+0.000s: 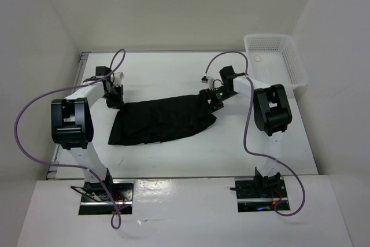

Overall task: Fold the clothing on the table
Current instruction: Fold the skirt

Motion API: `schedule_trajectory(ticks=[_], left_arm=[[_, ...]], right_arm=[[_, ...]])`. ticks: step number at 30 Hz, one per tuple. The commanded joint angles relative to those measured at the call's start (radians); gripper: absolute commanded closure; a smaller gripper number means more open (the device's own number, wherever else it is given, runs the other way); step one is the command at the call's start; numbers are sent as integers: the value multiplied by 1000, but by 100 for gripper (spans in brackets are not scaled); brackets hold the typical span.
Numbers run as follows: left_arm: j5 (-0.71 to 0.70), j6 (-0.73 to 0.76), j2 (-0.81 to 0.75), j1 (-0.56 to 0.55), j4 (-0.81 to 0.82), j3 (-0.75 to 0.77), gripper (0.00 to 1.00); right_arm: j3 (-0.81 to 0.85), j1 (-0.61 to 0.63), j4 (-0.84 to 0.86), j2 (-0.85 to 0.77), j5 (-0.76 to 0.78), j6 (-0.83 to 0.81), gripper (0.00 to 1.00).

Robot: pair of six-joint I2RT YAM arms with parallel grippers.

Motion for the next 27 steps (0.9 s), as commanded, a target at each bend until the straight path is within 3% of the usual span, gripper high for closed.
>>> schedule_trajectory(ticks=[1, 8, 15, 19, 20, 22, 23, 27], left_arm=[[34, 7, -15, 7, 2, -8, 100], [34, 7, -15, 7, 2, -8, 100], [43, 7, -6, 7, 2, -8, 100], [43, 7, -6, 7, 2, -8, 100], [43, 7, -6, 7, 2, -8, 100], [53, 7, -6, 7, 2, 1, 100], [53, 7, -6, 7, 2, 1, 100], [106, 26, 12, 7, -16, 10, 100]], right_arm=[[-9, 21, 8, 78, -4, -7, 2], [11, 53, 8, 69, -24, -7, 2], [20, 113, 17, 69, -15, 13, 11], [29, 124, 36, 69, 14, 22, 32], [29, 124, 36, 69, 28, 22, 45], [29, 124, 46, 69, 46, 32, 59], [29, 124, 47, 69, 60, 32, 72], [29, 124, 56, 57, 164, 43, 95]])
